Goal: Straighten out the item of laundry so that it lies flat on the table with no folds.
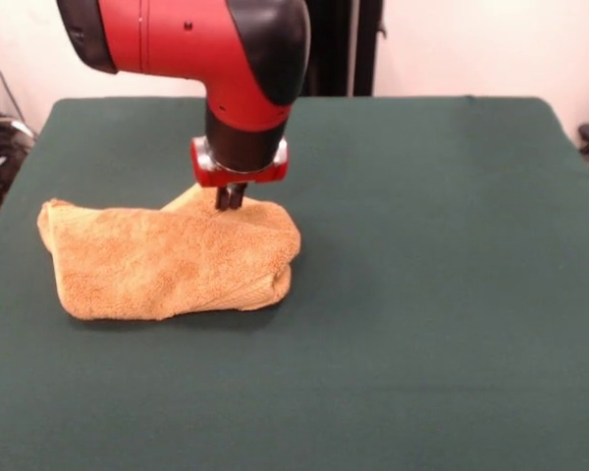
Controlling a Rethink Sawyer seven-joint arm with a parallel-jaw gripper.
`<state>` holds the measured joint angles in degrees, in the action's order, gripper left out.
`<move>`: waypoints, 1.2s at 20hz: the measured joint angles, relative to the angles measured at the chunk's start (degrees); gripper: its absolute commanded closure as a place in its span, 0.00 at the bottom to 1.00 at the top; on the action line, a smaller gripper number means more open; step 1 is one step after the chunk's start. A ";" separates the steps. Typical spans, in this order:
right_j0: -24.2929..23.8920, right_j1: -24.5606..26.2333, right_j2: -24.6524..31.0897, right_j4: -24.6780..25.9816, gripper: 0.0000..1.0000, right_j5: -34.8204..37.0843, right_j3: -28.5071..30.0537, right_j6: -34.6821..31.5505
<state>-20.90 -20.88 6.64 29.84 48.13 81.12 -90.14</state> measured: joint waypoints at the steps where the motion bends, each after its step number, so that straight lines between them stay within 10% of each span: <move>1: 0.01 0.17 0.02 -0.02 1.00 0.45 -0.31 0.00; 24: 0.08 6.44 1.39 -2.04 1.00 18.37 -12.30 0.00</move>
<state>-20.82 -14.44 8.04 27.80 66.50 68.82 -90.14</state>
